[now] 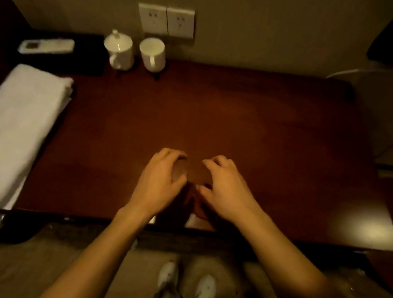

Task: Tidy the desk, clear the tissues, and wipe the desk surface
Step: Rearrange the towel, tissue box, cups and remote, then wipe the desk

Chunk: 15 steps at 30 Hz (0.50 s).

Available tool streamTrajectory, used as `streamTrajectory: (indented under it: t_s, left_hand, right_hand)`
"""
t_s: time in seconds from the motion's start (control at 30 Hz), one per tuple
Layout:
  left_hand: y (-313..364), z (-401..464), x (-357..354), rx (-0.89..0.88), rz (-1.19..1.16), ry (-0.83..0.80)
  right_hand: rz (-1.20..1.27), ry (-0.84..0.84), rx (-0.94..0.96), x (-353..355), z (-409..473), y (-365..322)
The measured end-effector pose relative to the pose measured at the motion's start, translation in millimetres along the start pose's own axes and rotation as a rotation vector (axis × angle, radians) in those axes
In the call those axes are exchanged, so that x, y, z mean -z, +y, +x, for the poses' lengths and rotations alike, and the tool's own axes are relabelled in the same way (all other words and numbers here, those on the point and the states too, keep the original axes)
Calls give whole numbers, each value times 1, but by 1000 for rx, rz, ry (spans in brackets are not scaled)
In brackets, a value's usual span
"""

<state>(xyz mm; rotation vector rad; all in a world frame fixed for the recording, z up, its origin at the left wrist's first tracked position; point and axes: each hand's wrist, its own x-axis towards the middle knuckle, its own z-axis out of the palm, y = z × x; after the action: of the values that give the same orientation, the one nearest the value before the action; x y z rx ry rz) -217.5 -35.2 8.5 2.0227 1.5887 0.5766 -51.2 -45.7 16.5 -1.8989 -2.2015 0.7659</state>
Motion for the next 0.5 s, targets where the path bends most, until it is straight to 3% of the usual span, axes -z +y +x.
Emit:
streamTrajectory:
  t_s: [0.2,0.3,0.5]
  left_hand:
    - [-45,-30,-84,61,177,-215]
    - [-53,-31,-99,67,208,-192]
    - [-46,19,-92,-52,108,-202]
  right_hand:
    - [-28,-137,-67,-87,12,15]
    - [-78,-26,-75,-115,10,20]
    - [46,3,-198,-85,44,27]
